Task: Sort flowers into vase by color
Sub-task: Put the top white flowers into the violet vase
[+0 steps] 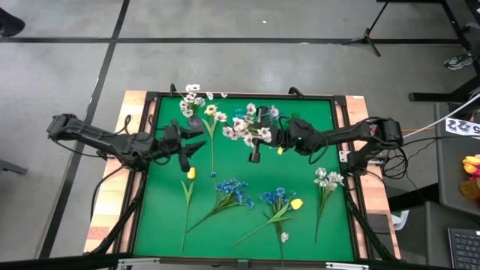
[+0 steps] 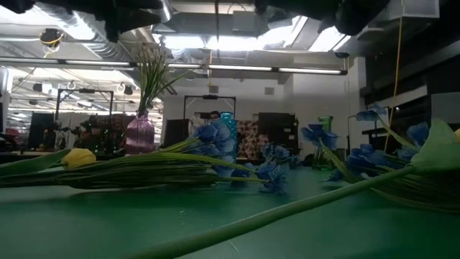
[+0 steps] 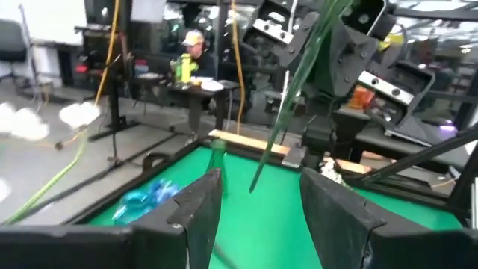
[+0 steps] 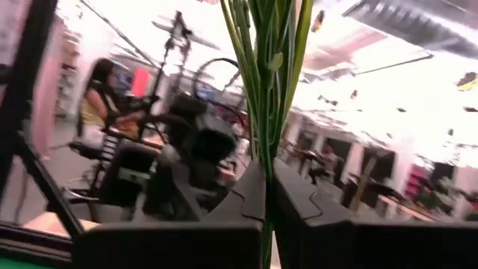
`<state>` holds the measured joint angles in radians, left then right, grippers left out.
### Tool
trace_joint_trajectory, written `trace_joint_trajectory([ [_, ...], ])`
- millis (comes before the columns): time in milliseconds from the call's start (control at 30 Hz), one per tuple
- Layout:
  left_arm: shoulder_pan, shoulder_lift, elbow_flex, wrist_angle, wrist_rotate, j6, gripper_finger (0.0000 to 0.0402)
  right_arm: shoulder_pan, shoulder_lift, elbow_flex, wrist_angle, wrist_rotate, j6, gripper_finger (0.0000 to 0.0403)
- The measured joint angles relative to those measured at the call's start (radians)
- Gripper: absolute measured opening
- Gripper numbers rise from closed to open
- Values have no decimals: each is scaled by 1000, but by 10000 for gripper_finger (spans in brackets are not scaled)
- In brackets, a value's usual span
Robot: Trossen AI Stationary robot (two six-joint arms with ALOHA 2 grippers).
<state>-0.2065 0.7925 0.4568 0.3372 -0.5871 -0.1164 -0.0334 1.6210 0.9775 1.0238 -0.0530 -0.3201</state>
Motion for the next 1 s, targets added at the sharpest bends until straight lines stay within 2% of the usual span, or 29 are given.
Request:
trace_joint_trajectory([
  [167,26,82,0,134,53,85,178,1,33,69,-23,-73,-2,6],
  [300,34,116,0,232,91,124,178,1,65,96,-43,-87,-2,6],
  [667,71,167,0,315,200,118,178,0,113,129,-41,-98,0,7],
  [1000,88,235,24,379,227,131,178,0,113,133,-30,-98,-5,7],
])
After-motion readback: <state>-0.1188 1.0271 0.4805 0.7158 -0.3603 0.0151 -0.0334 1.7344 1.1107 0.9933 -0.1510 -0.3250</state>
